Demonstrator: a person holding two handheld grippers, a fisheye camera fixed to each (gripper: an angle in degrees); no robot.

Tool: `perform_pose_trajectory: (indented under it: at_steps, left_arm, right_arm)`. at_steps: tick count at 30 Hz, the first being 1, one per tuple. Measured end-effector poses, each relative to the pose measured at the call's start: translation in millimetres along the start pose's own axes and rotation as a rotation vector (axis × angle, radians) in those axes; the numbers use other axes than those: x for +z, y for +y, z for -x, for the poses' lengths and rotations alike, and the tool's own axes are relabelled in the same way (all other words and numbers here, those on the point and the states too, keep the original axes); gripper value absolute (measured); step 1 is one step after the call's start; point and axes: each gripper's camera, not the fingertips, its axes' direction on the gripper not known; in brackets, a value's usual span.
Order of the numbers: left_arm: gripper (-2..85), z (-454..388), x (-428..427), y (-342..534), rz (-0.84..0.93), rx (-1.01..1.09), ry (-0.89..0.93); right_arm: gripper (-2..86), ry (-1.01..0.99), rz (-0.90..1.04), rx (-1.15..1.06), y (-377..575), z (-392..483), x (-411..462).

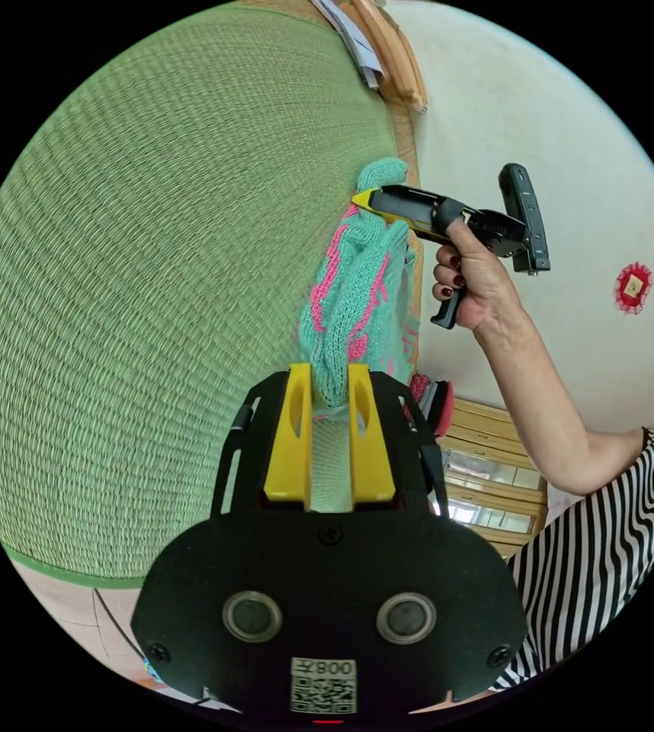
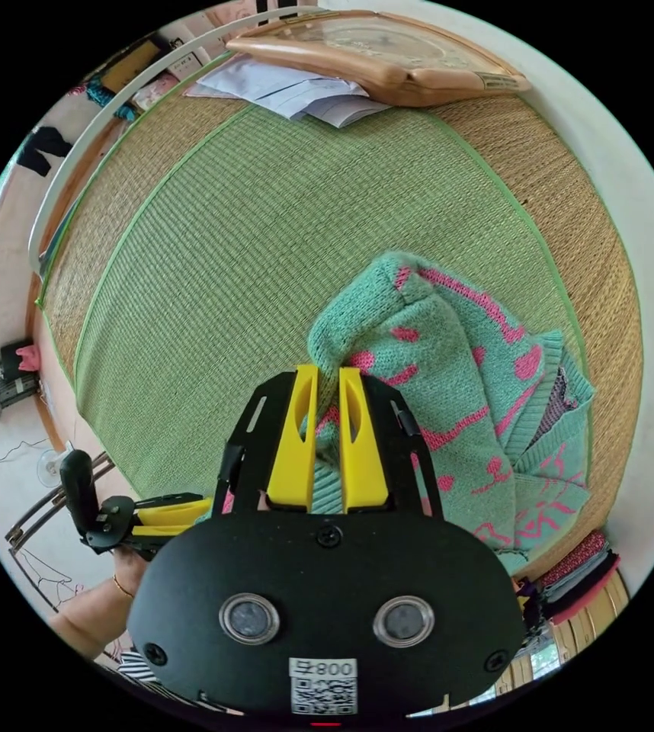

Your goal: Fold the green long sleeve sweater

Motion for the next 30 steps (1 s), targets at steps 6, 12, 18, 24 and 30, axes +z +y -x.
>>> perform_pose_trajectory:
  at_steps: [6, 12, 18, 24, 30]
  left_arm:
    - [7.1, -17.0, 35.2, 3.6, 0.023, 0.080, -0.026]
    - [6.9, -30.7, 72.6, 9.6, 0.023, 0.144, -0.024]
    - [6.8, -46.7, 112.6, 16.0, 0.035, 0.219, -0.016]
    - [6.8, -74.8, 175.2, 18.7, 0.085, 0.329, 0.016]
    - [6.8, -102.8, 269.7, 23.6, 0.172, 0.427, 0.031]
  right_arm:
    - [3.8, -0.169, -0.009, 0.061, 11.4, -35.9, -4.7]
    - [3.1, -0.337, -0.051, 0.112, 38.1, -80.8, -17.4]
    - [2.7, -0.436, -0.121, 0.101, 77.6, -127.4, -39.4]
    - [2.5, -0.526, -0.214, 0.094, 130.8, -192.5, -64.4]
    - [2.5, -0.614, -0.325, 0.124, 204.1, -277.9, -83.6]
